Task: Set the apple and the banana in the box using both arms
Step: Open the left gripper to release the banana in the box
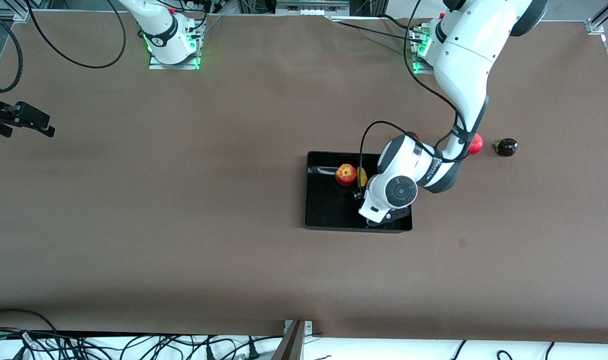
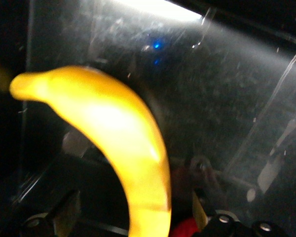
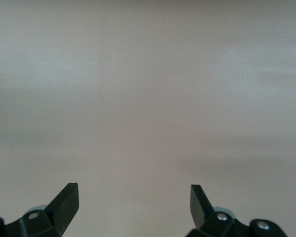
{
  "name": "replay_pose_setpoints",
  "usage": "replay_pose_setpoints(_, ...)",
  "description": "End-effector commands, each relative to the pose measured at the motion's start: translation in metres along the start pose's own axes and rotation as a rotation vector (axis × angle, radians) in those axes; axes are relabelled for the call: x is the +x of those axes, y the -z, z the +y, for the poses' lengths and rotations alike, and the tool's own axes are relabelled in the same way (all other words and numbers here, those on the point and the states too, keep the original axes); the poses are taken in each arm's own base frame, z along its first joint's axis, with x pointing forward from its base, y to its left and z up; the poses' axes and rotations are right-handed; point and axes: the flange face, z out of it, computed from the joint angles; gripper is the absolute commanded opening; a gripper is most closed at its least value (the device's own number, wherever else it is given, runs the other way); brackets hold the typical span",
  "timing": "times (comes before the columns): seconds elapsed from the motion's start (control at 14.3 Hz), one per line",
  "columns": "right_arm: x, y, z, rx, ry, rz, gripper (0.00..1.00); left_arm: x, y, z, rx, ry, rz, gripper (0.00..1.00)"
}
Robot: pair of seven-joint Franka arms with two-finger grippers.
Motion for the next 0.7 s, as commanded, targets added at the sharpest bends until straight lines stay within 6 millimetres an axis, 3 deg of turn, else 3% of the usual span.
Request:
replay_pose_setpoints(0.0, -0.001, 0.005, 0.003, 0.015, -0.012, 0.003, 1.0, -0.021, 0.066, -0.01, 0.011, 0.025, -0.018, 1.0)
replay_pose_setpoints(0.21, -0.001, 0.005, 0.003, 0.015, -0.012, 0.003, 1.0, -0.026, 0.145, -0.036, -0.053, 0.107, 0.059, 1.0)
replay_pose_setpoints(0.35, -0.001, 0.004, 0.003, 0.015, -0.012, 0.003, 1.0, -0.029, 0.203, -0.08, -0.068, 0.141, 0.077, 1.0)
replay_pose_setpoints(0.49, 0.0, 0.004, 0.003, 0.015, -0.012, 0.003, 1.0, -0.034, 0.263, -0.13, -0.089, 0.065, 0.103, 1.0)
replay_pose_setpoints(0.63, 0.0, 0.004, 0.003, 0.014, -0.012, 0.004, 1.0, -0.026, 0.301, -0.197, -0.096, -0.026, 0.125, 1.0)
